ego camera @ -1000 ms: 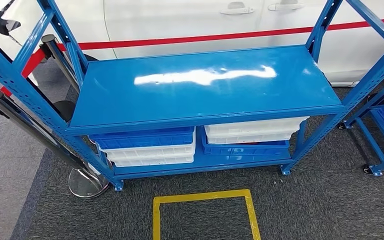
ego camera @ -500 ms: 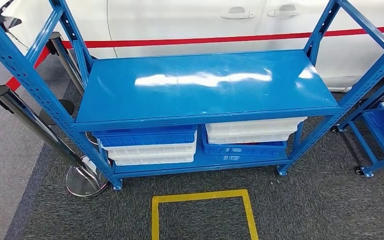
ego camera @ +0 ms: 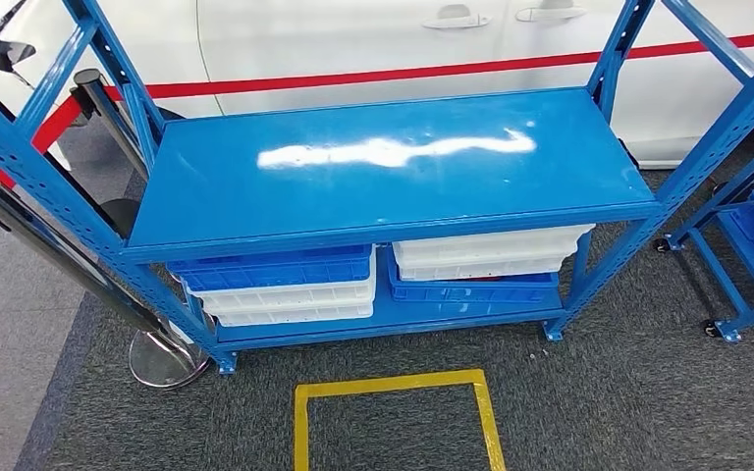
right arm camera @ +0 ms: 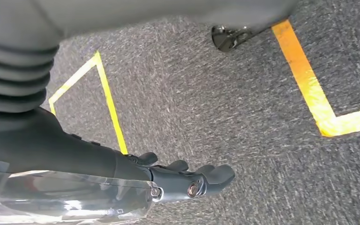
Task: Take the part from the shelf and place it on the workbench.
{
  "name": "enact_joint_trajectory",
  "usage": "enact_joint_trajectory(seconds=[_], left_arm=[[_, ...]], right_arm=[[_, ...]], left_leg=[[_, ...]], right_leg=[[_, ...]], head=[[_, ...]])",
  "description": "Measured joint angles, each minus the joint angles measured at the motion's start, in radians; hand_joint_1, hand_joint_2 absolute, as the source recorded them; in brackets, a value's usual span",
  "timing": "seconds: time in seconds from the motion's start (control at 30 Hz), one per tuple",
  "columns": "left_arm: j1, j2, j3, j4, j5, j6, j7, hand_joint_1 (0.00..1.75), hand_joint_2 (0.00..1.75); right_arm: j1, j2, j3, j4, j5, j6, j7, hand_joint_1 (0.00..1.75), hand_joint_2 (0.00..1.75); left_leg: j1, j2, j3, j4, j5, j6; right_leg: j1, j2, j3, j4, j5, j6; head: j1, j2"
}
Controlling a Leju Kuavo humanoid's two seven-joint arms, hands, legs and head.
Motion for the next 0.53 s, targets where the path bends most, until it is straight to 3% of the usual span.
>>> enact_joint_trajectory(seconds=[0.03,0.07,0.13,0.2,0.27,0.33,0.47,0.53], left_arm=[[0.0,0.0,0.003,0.0,-0.001,0.0,0.002,0.0,0.0],[0.0,0.0,0.006,0.0,-0.002,-0.001,0.003,0.0,0.0],[-0.002,-0.001,0.015,0.0,-0.004,-0.004,0.007,0.0,0.0],[-0.004,-0.002,0.023,0.002,-0.008,-0.011,0.013,0.0,0.0],[-0.006,-0.003,0.033,0.003,-0.013,-0.013,0.025,0.0,0.0],[-0.007,-0.002,0.041,0.005,-0.018,-0.008,0.038,0.0,0.0],[-0.009,-0.002,0.048,0.007,-0.021,0.0,0.048,0.0,1.75],[-0.011,-0.002,0.049,0.007,-0.023,0.003,0.049,0.0,1.75]], right_arm=[[0.0,0.0,-0.002,0.0,0.001,0.001,0.003,0.0,1.75],[0.0,0.0,-0.003,0.0,0.002,0.002,0.004,0.0,1.75],[-0.001,-0.001,-0.004,0.0,0.003,-0.002,-0.001,0.0,0.87],[-0.002,-0.002,-0.008,0.0,0.004,-0.007,-0.013,0.0,0.0],[-0.003,-0.004,-0.011,0.0,0.004,-0.007,-0.022,0.0,0.0],[-0.005,-0.006,-0.011,0.001,0.006,-0.007,-0.028,0.0,0.0],[-0.007,-0.008,-0.011,0.003,0.006,-0.006,-0.032,0.0,1.75],[-0.008,-0.008,-0.011,0.004,0.006,-0.004,-0.034,0.0,1.75]], left_leg=[[0.003,0.0,0.005,-0.015,0.021,-0.004],[0.006,0.0,0.029,-0.068,0.058,-0.009],[0.012,0.0,0.093,-0.209,0.122,-0.017],[0.012,-0.004,0.122,-0.278,0.14,-0.011],[0.008,-0.006,0.122,-0.28,0.139,0.0],[0.004,-0.006,0.122,-0.28,0.139,0.003],[0.001,-0.006,0.122,-0.28,0.139,0.008],[0.001,-0.006,0.122,-0.28,0.139,0.009]], right_leg=[[0.0,0.0,0.001,0.001,-0.002,-0.002],[0.0,0.001,0.004,0.003,-0.004,-0.002],[0.001,0.003,0.007,0.011,-0.011,0.004],[0.007,0.004,0.007,0.016,-0.016,0.013],[0.008,0.005,0.007,0.015,-0.016,0.019],[0.006,0.005,0.009,0.012,-0.014,0.023],[0.004,0.005,0.01,0.007,-0.011,0.028],[0.003,0.005,0.011,0.006,-0.011,0.029]], head=[[0.0,0.0],[0.0,0.0],[-0.001,0.0],[0.0,0.0],[0.003,0.0],[0.003,0.0],[0.003,0.0],[0.003,0.0]])
